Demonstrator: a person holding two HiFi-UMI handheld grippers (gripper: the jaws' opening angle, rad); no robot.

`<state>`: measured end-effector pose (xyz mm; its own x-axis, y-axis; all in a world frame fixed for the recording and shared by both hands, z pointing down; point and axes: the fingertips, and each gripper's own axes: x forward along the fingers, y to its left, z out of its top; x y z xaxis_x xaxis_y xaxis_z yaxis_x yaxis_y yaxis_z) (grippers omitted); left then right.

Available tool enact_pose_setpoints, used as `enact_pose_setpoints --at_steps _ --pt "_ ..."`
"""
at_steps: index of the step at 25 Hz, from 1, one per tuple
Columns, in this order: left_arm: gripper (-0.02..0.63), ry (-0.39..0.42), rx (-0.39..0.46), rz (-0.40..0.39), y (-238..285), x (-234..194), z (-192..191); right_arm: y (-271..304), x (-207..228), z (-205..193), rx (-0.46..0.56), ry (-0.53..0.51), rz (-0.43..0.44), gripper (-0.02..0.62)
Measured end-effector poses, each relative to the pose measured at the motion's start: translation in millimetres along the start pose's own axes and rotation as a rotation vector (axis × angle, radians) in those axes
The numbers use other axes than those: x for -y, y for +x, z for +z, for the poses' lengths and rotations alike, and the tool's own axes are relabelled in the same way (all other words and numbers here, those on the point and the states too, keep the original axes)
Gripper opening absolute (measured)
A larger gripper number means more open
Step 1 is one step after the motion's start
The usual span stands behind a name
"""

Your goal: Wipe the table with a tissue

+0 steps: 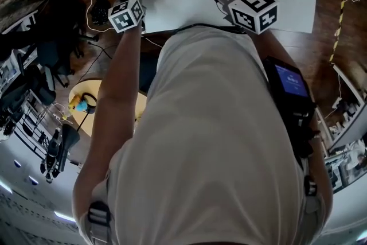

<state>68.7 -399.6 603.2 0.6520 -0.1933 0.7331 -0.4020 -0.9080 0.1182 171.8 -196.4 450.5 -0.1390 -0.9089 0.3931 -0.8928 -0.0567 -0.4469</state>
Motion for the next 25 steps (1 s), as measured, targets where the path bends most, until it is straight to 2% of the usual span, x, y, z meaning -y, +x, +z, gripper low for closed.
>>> enact_pose_setpoints --at_steps 3,6,9,12,16,25 --pt "0.051 -0.028 0.006 0.053 13.5 -17.4 9.5 2.0 -1.7 1.4 0.000 0.007 -0.004 0.008" --pt "0.052 0.021 0.017 0.060 24.8 -15.0 24.5 -5.2 -0.8 -0.3 0.000 0.017 -0.020 0.008" --pt "0.051 0.098 0.004 0.034 34.6 2.3 31.8 -13.1 3.3 -4.3 -0.001 0.032 -0.046 0.008" --pt "0.049 0.133 0.018 0.013 40.0 16.3 24.3 -16.7 4.0 -6.6 0.008 0.045 -0.061 0.008" --pt "0.048 0.201 0.035 -0.055 36.7 43.9 18.6 -17.2 5.6 -6.2 0.019 0.054 -0.066 0.008" --pt "0.046 0.280 -0.001 -0.143 20.4 90.9 -17.0 -16.7 2.3 -7.8 0.024 0.049 -0.061 0.008"
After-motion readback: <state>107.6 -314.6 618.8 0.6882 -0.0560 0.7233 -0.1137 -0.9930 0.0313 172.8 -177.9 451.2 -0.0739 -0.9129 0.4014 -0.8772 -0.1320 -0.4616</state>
